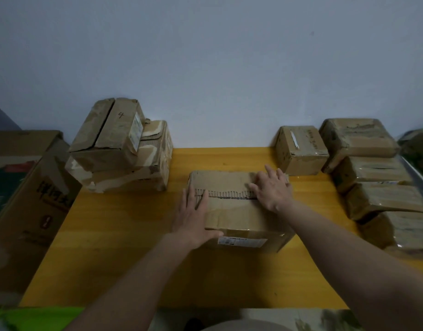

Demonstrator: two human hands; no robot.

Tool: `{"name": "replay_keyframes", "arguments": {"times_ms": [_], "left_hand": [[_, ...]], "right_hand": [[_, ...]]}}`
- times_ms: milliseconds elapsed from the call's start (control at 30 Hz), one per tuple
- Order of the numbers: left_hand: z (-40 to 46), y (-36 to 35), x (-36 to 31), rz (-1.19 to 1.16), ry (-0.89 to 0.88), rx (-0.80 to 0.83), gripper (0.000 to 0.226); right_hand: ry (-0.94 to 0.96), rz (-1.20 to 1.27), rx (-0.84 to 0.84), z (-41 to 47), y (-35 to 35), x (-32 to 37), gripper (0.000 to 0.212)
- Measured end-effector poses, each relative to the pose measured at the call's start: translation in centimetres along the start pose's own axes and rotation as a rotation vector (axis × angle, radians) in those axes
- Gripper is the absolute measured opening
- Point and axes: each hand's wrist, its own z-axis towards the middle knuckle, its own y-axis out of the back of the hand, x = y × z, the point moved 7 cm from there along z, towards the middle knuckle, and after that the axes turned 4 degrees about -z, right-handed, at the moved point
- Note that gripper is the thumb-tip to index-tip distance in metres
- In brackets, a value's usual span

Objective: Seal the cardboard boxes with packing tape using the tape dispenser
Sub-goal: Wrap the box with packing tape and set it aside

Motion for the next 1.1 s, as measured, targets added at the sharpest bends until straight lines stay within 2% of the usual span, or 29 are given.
{"name": "replay_keyframes", "arguments": {"times_ms": [100, 233, 400, 500, 567, 700, 800, 867, 933, 1000, 1067, 1100], "left_hand": [[0.0, 0.0, -0.1, 0.039, -0.002, -0.019, 0.121], [-0.4, -0.4, -0.4, 0.079, 0.016, -0.027, 0.121], [-1.6, -1.9, -1.8, 0.094, 0.040, -0.013, 0.120], [-1.4, -2.2, -2.6, 0.219, 0.068, -0.015, 0.125], [-0.9, -2.2, -4.5, 0.322, -0.007, -0.037, 0.129], [0.5, -4.0, -10.9, 0.244, -0.352, 0.028, 0.120], [1.3, -4.8, -13.4, 0.258, -0.407, 0.045, 0.112], [1.8, -5.2, -13.8, 0.266, -0.395, 0.038, 0.108], [2.0, -5.3, -14.0, 0.272, -0.396, 0.029, 0.107], [2.2, -5.3, -14.2, 0.287, -0.379, 0.019, 0.108], [2.2, -5.5, -14.6, 0.307, -0.343, 0.009, 0.111], [2.3, -5.6, -15.0, 0.313, -0.320, 0.006, 0.113]], "right_hand": [[-0.033, -0.022, 0.047, 0.7, -0.5, -0.1, 0.063], [-0.047, -0.058, 0.076, 1.0, -0.4, -0.3, 0.056], [-0.037, -0.116, 0.007, -0.3, -1.0, -2.0, 0.056], [-0.032, -0.121, -0.016, -0.8, -1.1, -2.4, 0.058], [-0.034, -0.122, -0.014, -1.0, -1.0, -2.1, 0.058], [0.021, -0.103, -0.001, -1.7, -0.7, -2.2, 0.050], [0.076, 0.120, -0.109, -2.2, 0.6, -4.4, 0.047], [-0.084, 0.321, -0.222, -2.9, 1.3, -8.5, 0.048], [-0.356, 0.381, -0.225, -4.5, 0.4, -13.7, 0.047], [-0.502, 0.316, -0.096, -6.3, -1.8, -17.6, 0.035], [-0.526, 0.204, 0.061, -7.7, -4.1, -19.6, 0.026], [-0.524, 0.146, 0.109, -8.2, -4.9, -20.2, 0.029]]}}
